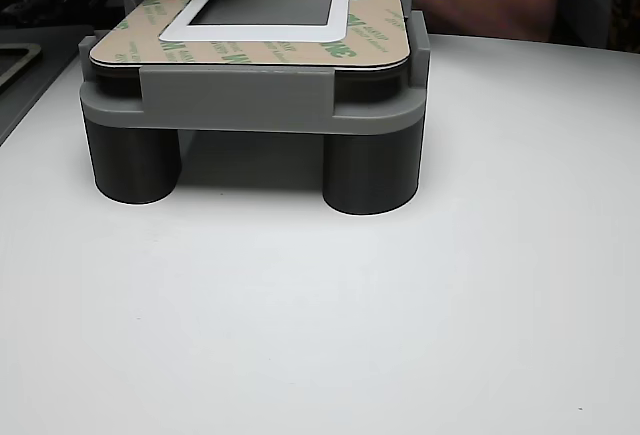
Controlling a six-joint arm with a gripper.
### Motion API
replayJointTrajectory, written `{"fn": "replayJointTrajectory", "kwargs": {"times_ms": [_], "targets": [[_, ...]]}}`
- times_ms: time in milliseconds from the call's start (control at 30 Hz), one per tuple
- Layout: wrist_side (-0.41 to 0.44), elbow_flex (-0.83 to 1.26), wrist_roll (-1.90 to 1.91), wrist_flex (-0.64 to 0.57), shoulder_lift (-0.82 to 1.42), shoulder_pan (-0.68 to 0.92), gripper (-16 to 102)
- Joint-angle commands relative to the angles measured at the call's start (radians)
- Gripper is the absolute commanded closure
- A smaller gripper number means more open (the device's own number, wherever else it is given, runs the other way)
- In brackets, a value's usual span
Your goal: Peel off protective film from adhesive tape.
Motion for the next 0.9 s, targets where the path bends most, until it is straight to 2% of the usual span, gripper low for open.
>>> {"fn": "replayJointTrajectory", "kwargs": {"times_ms": [0, 867], "targets": [[0.008, -0.031, 0.003, -0.009, 0.014, -0.003, 96], [0.018, -0.034, -0.028, -0.020, -0.025, 0.018, 96]]}}
